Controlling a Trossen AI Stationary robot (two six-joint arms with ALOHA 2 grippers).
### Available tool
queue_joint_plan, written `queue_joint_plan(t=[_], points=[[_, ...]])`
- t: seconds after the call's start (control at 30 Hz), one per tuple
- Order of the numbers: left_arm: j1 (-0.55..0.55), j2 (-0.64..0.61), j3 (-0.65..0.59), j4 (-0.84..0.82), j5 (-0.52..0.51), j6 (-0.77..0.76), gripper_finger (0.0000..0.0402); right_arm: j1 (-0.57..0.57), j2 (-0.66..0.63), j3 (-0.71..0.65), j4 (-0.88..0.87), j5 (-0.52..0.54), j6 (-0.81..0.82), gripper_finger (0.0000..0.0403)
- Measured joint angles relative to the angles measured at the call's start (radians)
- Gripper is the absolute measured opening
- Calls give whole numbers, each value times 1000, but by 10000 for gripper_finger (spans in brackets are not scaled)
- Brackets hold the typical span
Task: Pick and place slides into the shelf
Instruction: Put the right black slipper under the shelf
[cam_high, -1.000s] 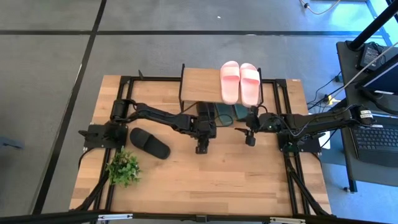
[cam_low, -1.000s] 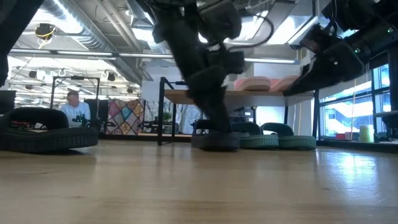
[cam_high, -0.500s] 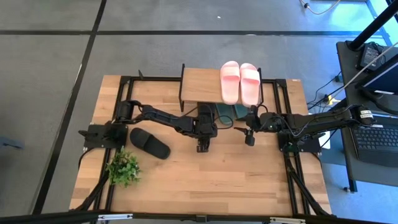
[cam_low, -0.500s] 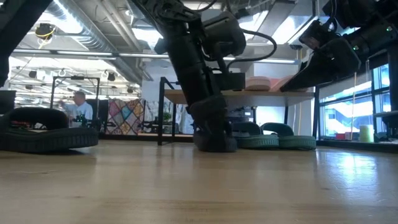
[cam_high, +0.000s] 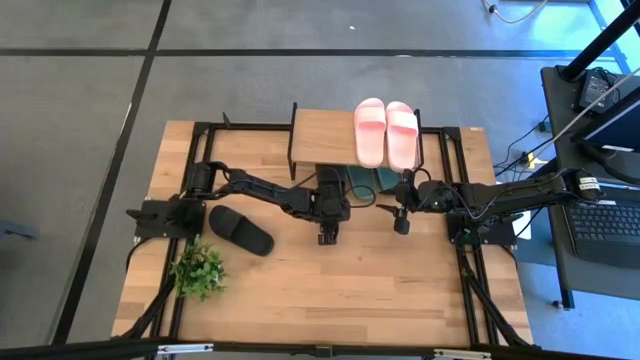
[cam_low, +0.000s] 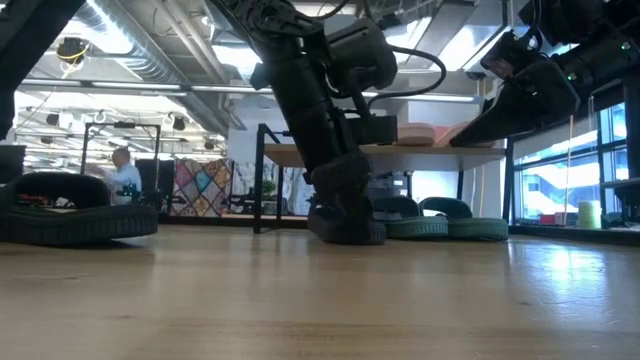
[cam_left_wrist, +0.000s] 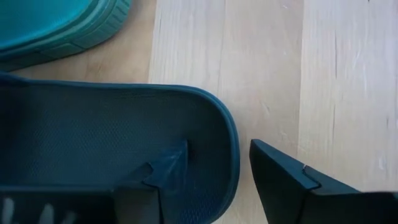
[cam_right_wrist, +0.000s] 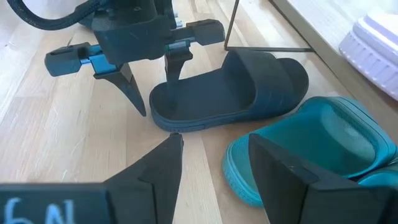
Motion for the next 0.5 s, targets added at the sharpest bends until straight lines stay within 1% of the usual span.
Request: queue_joint_plan(t=[0.07, 0.13, 0.37, 0.43, 0.5], points=[[2, 0, 0, -1, -2, 1, 153, 0, 0, 0, 0, 0, 0, 184], [6, 0, 0, -1, -4, 14, 129, 0, 0, 0, 0, 0, 0, 184], [21, 0, 0, 8, -44, 104, 24, 0, 0, 0, 1, 0, 0, 184], [29, 0, 0, 7, -50, 125, 11, 0, 0, 0, 1, 0, 0, 184], [34, 0, 0, 7, -55, 137, 12, 0, 0, 0, 4, 0, 0, 184]])
